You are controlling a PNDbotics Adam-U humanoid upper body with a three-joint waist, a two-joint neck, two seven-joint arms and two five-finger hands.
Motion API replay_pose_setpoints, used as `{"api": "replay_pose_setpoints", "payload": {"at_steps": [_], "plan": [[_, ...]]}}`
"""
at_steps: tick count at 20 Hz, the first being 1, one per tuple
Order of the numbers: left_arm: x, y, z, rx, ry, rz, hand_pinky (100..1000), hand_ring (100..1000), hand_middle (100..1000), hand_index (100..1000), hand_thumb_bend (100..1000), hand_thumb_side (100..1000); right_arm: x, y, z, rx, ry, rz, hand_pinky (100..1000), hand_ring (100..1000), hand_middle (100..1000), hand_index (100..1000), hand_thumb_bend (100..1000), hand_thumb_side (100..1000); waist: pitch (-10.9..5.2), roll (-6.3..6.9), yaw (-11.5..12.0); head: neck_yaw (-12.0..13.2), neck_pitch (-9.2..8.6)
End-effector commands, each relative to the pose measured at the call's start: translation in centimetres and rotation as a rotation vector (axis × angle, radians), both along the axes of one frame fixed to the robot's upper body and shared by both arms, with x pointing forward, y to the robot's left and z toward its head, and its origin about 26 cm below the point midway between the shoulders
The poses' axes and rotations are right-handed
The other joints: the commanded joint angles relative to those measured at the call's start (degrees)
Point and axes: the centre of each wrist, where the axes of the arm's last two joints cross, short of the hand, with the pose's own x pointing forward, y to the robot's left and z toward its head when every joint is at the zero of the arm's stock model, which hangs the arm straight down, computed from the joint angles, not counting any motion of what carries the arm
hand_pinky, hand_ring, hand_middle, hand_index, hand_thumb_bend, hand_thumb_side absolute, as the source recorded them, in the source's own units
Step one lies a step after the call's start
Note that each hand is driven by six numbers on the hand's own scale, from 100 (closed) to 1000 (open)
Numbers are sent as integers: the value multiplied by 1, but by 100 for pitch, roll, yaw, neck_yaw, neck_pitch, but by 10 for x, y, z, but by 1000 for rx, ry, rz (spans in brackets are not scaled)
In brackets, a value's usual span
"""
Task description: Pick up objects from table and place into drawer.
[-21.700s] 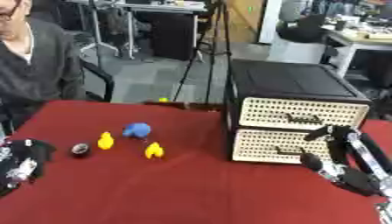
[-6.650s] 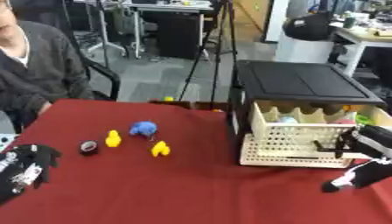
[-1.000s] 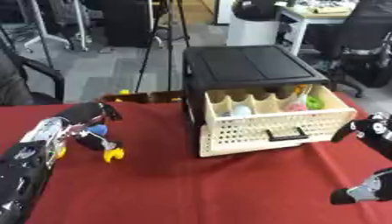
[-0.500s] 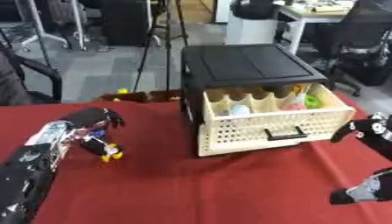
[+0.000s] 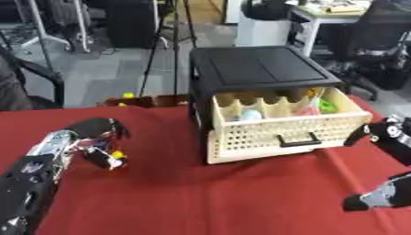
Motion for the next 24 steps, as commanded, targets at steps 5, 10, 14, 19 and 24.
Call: {"api": "replay_pose_setpoints", "payload": {"at_steps": [5, 10, 14, 19, 24], "plan": [[1, 1, 4, 9, -2, 0, 360, 469, 566, 788, 387, 383, 1, -1, 8, -11, -29, 1, 133, 100, 100, 683, 1000, 542, -66, -12, 13, -25, -3], [0, 1, -1, -3, 6, 10, 330, 445, 546, 777, 345, 316, 1, -1, 8, -13, -28, 1, 135, 100, 100, 683, 1000, 542, -54, -13, 8, -33, 2], [-1, 1, -7, -24, 9, 26, 311, 428, 533, 768, 294, 271, 1, -1, 8, -14, -29, 3, 135, 100, 100, 684, 1000, 544, -41, -12, 3, -36, 0], [-3, 0, -12, -42, 20, 30, 229, 358, 508, 748, 163, 248, 2, -2, 8, -14, -30, -3, 135, 100, 100, 684, 1000, 543, -31, -14, 7, -40, 4], [-3, 3, -13, -86, 16, 50, 100, 218, 455, 706, 100, 244, 2, -2, 7, -11, -32, -6, 135, 100, 100, 684, 1000, 548, -44, -20, 23, -54, 0]]}}
